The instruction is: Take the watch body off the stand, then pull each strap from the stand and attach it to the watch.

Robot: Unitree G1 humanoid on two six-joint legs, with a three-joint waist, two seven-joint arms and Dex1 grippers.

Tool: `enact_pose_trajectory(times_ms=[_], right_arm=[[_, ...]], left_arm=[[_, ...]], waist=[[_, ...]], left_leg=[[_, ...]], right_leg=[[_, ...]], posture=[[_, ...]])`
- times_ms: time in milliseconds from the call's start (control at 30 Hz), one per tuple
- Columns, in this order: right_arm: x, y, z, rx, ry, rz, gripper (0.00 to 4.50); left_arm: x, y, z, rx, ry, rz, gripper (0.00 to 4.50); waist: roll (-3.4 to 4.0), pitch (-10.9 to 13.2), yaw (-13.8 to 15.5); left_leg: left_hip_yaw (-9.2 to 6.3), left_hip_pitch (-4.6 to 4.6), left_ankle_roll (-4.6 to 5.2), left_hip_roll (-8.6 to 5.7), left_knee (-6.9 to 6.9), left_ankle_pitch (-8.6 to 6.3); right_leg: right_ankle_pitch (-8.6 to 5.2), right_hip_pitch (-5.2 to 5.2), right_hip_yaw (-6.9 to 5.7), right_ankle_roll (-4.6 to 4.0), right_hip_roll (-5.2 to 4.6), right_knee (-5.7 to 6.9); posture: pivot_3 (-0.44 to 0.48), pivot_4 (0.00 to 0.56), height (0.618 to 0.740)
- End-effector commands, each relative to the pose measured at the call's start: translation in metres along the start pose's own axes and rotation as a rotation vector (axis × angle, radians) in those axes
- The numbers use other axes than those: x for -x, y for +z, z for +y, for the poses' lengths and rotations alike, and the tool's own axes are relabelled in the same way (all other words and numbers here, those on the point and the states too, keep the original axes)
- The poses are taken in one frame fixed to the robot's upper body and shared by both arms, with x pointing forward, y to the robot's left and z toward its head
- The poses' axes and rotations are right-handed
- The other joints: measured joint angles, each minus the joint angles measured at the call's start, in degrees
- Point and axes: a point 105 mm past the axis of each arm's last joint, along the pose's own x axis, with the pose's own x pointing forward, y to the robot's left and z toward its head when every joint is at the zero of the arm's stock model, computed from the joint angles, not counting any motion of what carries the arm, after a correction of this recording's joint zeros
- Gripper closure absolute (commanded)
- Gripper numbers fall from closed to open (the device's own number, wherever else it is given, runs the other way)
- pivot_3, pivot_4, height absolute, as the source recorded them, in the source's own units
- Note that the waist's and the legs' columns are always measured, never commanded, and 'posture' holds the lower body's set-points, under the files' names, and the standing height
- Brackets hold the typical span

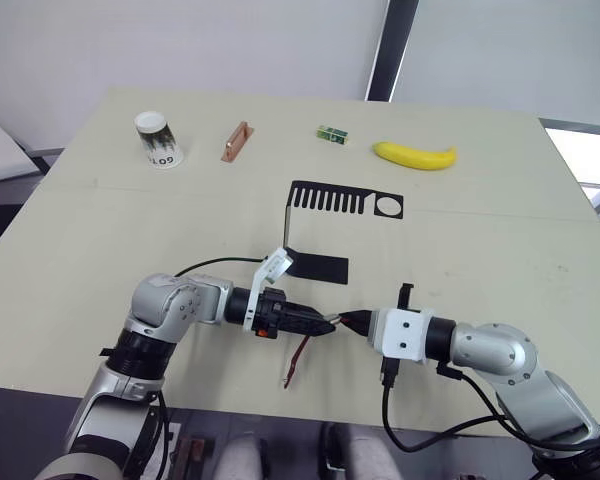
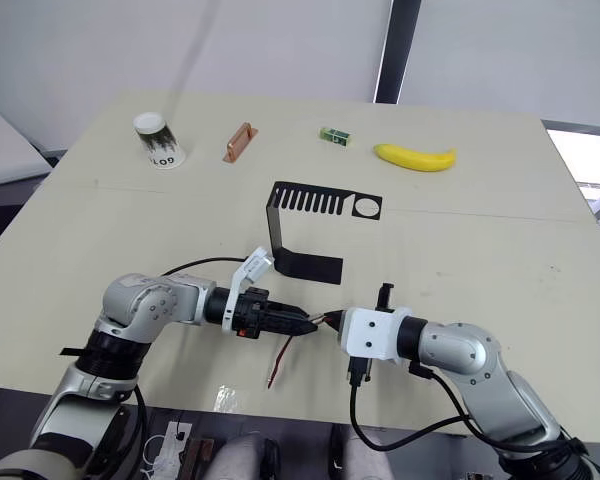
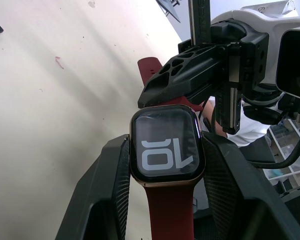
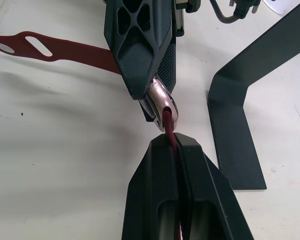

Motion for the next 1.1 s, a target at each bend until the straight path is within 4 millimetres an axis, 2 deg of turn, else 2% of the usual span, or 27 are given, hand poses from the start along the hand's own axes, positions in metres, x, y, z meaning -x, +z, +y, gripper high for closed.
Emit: enact_pose_trajectory(times_ms=[33, 933, 1033, 1100], right_arm=[[-0.005, 0.022, 0.005, 0.031, 0.017, -0.096, 4.5], [-0.001, 0.02, 0.005, 0.028, 0.013, -0.086, 4.5], [0.004, 0.02, 0.003, -0.024, -0.006, -0.085, 4.5], [0.011, 0.02, 0.001, -0.027, -0.013, -0.08, 3.88]], left_arm=[[-0.025, 0.003, -0.033, -0.079, -0.189, 0.039, 2.92], [-0.025, -0.001, -0.029, -0.081, -0.17, 0.047, 2.92], [-0.022, -0.003, -0.026, -0.087, -0.151, 0.053, 2.92], [-0.017, -0.005, -0.022, -0.117, -0.127, 0.061, 2.92]], waist=[[0.0, 0.0, 0.0], [0.0, 0.0, 0.0], [0.0, 0.0, 0.0], [0.0, 0.0, 0.1]], left_leg=[[0.0, 0.0, 0.0, 0.0, 0.0, 0.0], [0.0, -0.01, 0.0, 0.0, 0.0, 0.0], [0.0, -0.01, 0.0, 0.0, 0.0, 0.0], [-0.01, -0.02, 0.0, 0.0, 0.0, 0.0]], right_leg=[[0.0, 0.0, 0.0, 0.0, 0.0, 0.0], [0.0, -0.01, 0.0, 0.0, 0.0, -0.01], [0.0, -0.01, 0.0, 0.0, 0.0, -0.01], [0.0, -0.01, -0.01, 0.0, 0.0, -0.01]], posture=[[0.0, 0.15, 0.74], [0.0, 0.15, 0.74], [0.0, 0.15, 0.74], [0.0, 0.15, 0.74]])
